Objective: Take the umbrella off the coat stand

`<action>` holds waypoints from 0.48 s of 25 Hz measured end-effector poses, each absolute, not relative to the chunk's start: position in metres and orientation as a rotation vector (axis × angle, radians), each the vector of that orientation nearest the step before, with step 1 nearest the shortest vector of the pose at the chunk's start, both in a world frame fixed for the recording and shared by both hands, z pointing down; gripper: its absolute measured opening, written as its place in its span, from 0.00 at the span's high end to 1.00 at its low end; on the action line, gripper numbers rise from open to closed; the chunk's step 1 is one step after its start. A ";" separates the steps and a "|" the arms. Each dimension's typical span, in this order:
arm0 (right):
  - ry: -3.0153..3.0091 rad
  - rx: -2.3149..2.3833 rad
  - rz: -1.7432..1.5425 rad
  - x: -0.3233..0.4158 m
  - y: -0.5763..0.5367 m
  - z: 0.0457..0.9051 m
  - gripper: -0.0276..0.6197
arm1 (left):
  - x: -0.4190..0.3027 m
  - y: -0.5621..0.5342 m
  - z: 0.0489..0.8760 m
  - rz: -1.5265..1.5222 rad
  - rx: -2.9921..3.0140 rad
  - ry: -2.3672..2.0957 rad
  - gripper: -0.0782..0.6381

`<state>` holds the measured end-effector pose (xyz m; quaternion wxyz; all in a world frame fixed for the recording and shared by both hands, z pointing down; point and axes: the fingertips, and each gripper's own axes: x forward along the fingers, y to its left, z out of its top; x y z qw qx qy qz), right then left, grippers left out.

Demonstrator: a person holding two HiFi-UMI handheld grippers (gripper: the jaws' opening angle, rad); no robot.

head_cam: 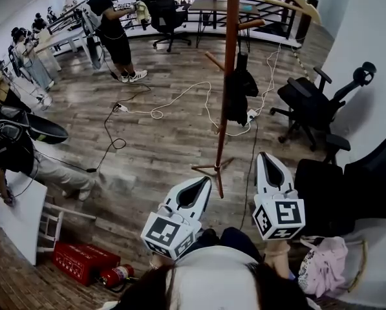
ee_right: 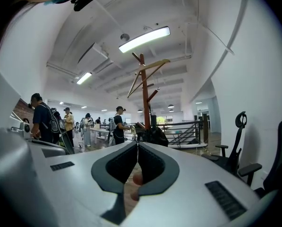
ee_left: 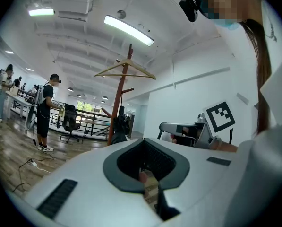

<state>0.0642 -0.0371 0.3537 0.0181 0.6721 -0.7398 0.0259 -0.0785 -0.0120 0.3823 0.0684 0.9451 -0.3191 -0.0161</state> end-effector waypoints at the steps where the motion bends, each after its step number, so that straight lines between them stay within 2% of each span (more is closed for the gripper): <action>1: -2.297 2.087 0.078 0.065 -0.038 0.354 0.90 | -0.078 -0.012 0.382 -0.051 2.848 -0.959 0.88; 12: -2.329 2.053 0.082 0.059 -0.057 0.355 0.90 | -0.081 -0.024 0.381 -0.051 2.837 -0.985 0.88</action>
